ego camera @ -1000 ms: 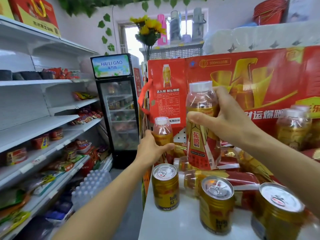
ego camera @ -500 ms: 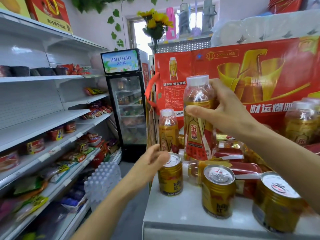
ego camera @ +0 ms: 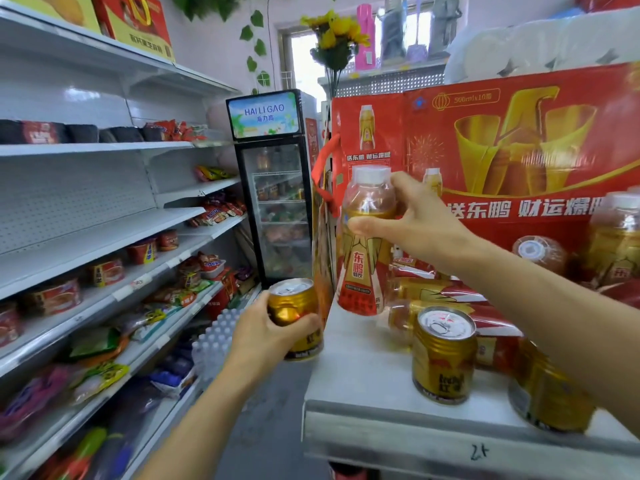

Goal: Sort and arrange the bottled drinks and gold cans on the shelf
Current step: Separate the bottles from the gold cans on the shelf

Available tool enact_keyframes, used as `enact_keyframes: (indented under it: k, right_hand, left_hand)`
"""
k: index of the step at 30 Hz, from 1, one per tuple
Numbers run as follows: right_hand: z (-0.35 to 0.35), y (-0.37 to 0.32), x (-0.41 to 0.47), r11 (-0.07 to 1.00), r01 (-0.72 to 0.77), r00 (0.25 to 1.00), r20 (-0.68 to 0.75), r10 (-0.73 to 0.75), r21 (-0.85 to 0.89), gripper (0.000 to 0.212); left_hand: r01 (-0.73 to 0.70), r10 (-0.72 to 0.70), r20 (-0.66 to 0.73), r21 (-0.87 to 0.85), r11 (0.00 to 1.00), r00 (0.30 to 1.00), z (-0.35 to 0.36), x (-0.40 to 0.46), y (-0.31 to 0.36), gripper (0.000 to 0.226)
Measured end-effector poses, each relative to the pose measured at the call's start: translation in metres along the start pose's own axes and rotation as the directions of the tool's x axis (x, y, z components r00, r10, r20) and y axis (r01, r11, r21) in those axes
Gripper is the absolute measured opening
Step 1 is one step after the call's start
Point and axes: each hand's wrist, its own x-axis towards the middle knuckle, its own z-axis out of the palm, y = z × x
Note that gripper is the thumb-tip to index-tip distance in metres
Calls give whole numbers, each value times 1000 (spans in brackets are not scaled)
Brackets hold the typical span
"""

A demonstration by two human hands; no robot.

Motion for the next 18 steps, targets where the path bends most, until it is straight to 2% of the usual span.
enact_keyframes:
  k: [6,12,18]
  right_hand:
    - [28,24,2,990,-131,975,185,120,47,57]
    - [35,40,4,979,-205,943,272,193,14,60]
    - [29,34,7,967,-236,897,361,254,-94,82]
  left_hand:
    - [0,2,-83,17,1000,997,-20,-12,4,45]
    - [-8,10,-49,35,999,999,-17,-22,5,43]
    - [-28,28,-31,8,1000,999,-6,-27,10,50]
